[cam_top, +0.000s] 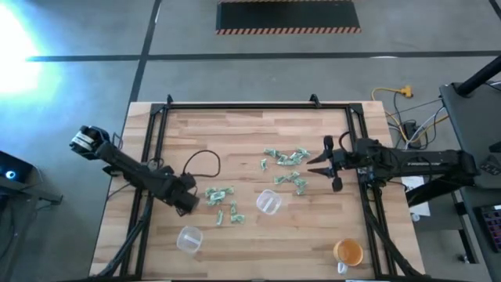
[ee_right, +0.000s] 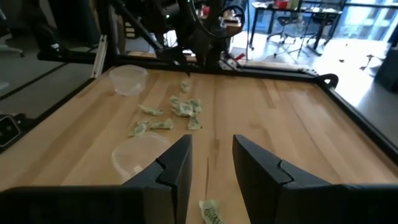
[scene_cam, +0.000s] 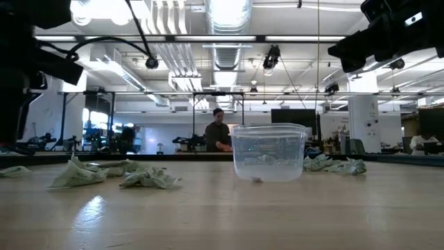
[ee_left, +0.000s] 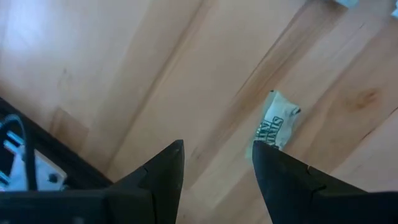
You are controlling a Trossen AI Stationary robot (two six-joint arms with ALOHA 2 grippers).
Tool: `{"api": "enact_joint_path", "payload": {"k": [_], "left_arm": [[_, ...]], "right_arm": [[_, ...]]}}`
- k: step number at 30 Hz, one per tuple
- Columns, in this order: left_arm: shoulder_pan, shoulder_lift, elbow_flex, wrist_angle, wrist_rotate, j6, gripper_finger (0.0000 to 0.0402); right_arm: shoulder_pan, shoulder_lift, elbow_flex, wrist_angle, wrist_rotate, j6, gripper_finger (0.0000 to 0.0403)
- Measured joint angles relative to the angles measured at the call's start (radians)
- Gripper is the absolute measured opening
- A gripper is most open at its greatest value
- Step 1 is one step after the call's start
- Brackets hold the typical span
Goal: Pick and place items into bin
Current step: Put the light green packet into the bottom transparent bin
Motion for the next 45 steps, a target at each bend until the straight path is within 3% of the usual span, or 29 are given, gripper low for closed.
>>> {"api": "enact_joint_path", "payload": {"k": [16,26,32,36,43,45], "left_arm": [[-0.015,0.0,-0.069,0.169,-0.006,-0.048,0.0173],[-0.015,-0.004,-0.175,0.328,0.065,-0.049,0.0173],[-0.014,-0.003,-0.179,0.34,0.077,-0.048,0.0169],[-0.014,-0.002,-0.175,0.347,0.083,-0.045,0.0131],[-0.015,-0.001,-0.171,0.353,0.085,-0.045,0.0017],[-0.015,-0.001,-0.168,0.347,0.085,-0.043,0.0006]], "right_arm": [[0.02,0.069,0.0,0.025,-0.002,-0.003,0.0105],[0.02,0.07,0.0,0.025,-0.001,-0.002,0.0105],[0.02,0.069,0.0,0.041,-0.001,-0.002,0.0105],[0.02,0.069,0.0,0.041,-0.001,-0.001,0.0105],[0.02,0.069,0.0,0.041,-0.001,-0.003,0.0105],[0.02,0.069,0.0,0.041,-0.001,-0.002,0.0105]]}}
